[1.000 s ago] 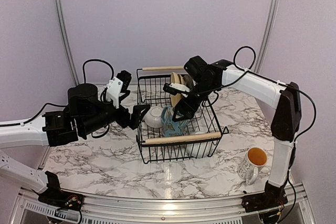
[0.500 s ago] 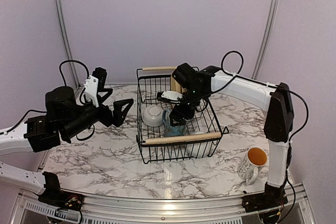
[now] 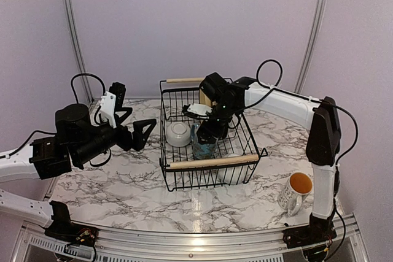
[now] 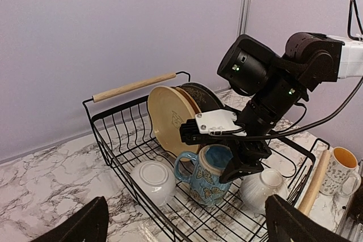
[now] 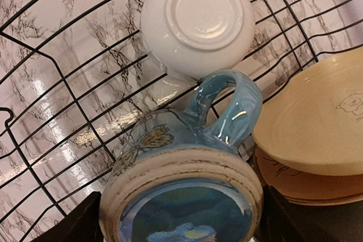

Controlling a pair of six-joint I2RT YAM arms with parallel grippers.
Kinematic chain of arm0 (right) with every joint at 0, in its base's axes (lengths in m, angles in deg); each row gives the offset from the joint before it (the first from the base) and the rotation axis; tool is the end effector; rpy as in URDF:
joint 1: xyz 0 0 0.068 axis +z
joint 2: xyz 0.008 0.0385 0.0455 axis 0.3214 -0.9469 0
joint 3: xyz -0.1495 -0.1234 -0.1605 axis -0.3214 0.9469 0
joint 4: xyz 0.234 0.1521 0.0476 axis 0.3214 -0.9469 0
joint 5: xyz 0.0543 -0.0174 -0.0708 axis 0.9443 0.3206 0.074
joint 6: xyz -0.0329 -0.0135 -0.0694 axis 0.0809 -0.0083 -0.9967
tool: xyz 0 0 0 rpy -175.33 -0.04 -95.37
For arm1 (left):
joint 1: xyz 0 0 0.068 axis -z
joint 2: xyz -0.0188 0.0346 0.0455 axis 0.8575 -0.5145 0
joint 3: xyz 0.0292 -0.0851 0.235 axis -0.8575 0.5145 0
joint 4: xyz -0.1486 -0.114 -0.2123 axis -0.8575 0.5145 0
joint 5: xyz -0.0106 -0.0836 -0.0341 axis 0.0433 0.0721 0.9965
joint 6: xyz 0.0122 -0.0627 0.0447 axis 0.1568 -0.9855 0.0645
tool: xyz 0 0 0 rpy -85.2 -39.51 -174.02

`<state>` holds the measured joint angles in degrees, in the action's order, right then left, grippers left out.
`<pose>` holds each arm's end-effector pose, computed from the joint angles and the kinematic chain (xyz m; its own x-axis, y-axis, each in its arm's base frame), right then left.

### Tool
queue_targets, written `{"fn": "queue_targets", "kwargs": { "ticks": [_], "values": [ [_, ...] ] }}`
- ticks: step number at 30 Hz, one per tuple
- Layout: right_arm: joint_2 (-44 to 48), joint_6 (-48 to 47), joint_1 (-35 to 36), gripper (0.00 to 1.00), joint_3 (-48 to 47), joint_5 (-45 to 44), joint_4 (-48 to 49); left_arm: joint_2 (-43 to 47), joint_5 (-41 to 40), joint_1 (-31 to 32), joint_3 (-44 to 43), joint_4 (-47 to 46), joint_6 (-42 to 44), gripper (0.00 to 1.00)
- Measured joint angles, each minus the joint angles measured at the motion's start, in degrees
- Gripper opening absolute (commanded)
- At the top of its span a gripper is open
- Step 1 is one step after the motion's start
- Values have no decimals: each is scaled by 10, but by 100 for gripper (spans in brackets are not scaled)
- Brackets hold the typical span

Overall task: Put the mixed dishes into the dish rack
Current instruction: Turn the cup upside down over the dish rack, then grab the cup at the corner of the board.

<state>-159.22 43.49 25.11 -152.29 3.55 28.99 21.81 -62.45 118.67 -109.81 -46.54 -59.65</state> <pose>0.3368 0.3263 0.2164 -0.3293 -0.8461 -0.4191 -0.8953 0.4208 -0.1461 0.1675 -0.2355 0.3051 -0.1233 0.0142 -0.9923 0.5946 0.8016 -0.0623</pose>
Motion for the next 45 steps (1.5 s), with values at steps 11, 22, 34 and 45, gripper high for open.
{"fn": "queue_targets", "kwargs": {
  "ticks": [11, 22, 34, 45],
  "values": [
    [22, 14, 0, 98, 0, 20, -3, -6, -3, 0, 0, 14, -21, 99],
    [196, 0, -7, 98, 28, 24, 15, -24, -14, 0, -40, 52, -65, 99],
    [454, -118, -223, 81, 282, 83, 12, -138, 47, 1, -157, 120, -51, 69],
    [523, -264, -356, 70, 453, 99, -94, -225, 58, 11, -225, 152, -48, 28]
  ]
}}
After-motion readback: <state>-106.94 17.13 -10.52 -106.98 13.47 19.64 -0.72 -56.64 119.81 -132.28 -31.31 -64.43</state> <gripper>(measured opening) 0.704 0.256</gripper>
